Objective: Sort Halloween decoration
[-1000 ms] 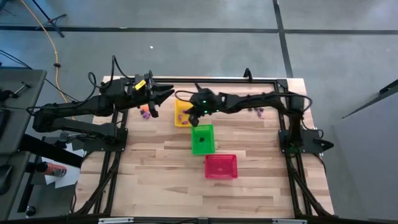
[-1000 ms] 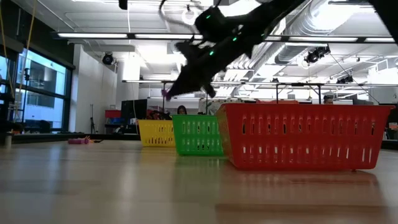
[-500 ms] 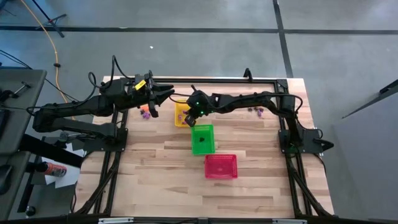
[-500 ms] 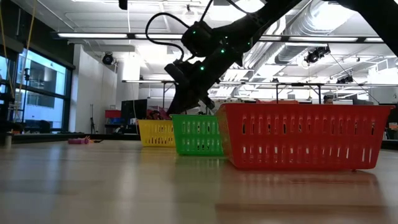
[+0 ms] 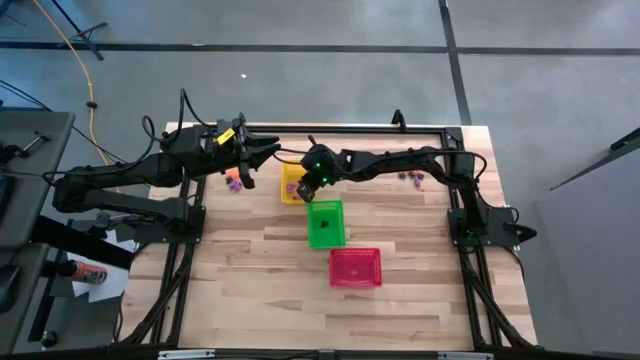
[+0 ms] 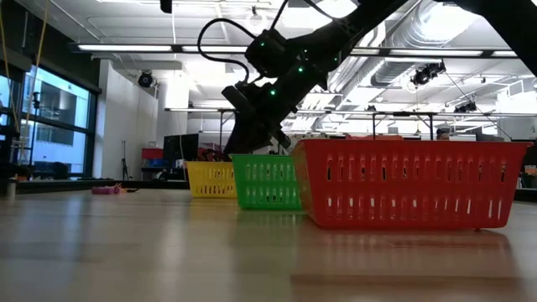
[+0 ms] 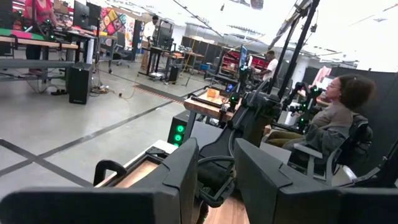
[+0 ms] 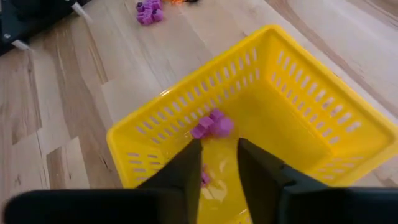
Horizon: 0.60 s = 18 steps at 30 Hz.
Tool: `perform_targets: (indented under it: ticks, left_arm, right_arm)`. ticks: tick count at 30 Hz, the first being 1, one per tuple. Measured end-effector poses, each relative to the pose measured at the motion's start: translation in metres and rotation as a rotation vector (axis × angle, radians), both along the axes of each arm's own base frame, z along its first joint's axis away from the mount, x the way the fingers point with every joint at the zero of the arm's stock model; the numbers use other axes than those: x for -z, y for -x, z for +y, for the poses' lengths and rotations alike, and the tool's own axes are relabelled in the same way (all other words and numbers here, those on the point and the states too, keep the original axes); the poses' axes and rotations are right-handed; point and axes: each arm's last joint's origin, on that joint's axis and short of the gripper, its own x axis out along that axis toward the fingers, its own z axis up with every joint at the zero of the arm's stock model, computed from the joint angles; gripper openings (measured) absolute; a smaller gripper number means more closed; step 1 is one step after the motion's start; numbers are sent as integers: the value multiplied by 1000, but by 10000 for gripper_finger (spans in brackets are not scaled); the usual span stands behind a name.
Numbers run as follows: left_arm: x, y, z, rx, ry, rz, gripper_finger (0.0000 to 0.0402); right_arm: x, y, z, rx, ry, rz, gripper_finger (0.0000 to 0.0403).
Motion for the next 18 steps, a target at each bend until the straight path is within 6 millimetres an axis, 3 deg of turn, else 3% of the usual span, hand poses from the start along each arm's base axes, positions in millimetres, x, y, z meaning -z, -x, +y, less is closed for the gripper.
perform_targets:
  ticks: [7, 12, 18]
  left_arm:
    - [0, 0, 0, 0, 0, 0, 97]
    - [0, 0, 0, 0, -1, 0, 97]
    - [0, 0, 0, -2, -21, 7, 97]
  right_arm:
    - [-14, 3, 0, -52, 32, -26, 167]
    - [-53, 17, -4, -164, 97, -90, 169]
    - [-108, 61, -10, -205, 177, -42, 169]
